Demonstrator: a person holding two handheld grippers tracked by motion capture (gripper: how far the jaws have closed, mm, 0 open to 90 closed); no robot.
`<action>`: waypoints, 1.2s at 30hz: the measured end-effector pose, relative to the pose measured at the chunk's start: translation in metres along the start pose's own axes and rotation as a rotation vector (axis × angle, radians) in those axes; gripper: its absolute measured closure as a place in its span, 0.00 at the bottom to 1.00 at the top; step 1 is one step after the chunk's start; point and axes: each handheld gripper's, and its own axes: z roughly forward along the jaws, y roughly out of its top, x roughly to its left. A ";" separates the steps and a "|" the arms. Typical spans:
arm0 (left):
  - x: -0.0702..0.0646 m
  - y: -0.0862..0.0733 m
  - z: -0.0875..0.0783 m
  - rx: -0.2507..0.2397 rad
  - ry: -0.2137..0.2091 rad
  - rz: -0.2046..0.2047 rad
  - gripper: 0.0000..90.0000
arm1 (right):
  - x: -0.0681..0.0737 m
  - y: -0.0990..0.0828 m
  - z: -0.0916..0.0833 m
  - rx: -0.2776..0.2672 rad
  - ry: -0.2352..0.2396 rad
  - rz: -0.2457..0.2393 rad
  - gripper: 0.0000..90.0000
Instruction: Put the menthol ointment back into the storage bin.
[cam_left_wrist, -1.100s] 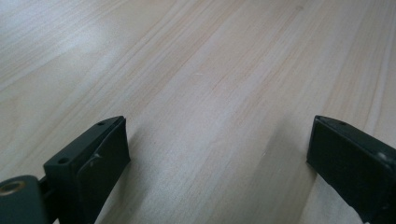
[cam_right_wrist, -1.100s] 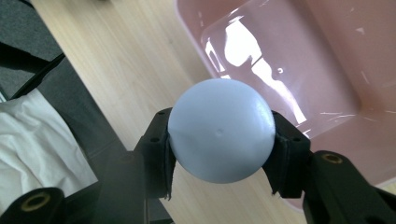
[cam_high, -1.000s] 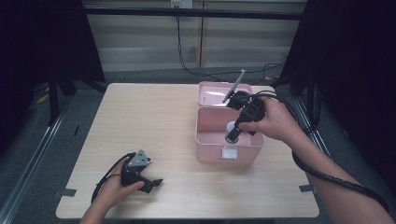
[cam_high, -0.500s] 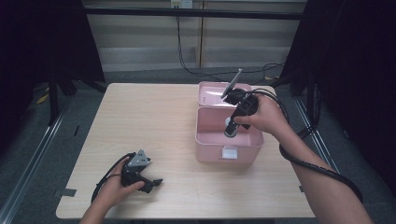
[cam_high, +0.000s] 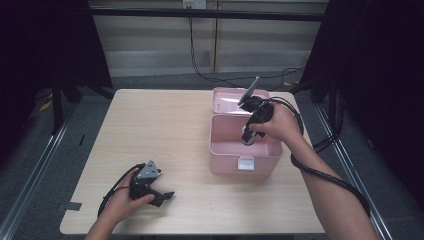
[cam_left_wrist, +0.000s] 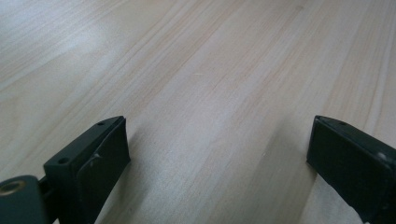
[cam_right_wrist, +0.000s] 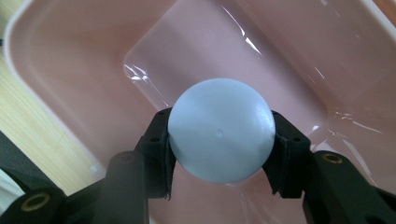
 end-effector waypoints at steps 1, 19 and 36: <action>0.000 0.000 0.000 0.000 0.000 0.000 0.06 | -0.002 0.001 0.001 0.002 -0.007 0.003 0.56; 0.000 0.000 0.000 -0.002 0.001 -0.001 0.06 | -0.013 0.006 0.028 0.000 -0.019 0.058 0.56; 0.000 0.000 0.000 -0.002 0.001 -0.001 0.06 | -0.028 0.003 0.043 -0.018 -0.061 0.206 0.56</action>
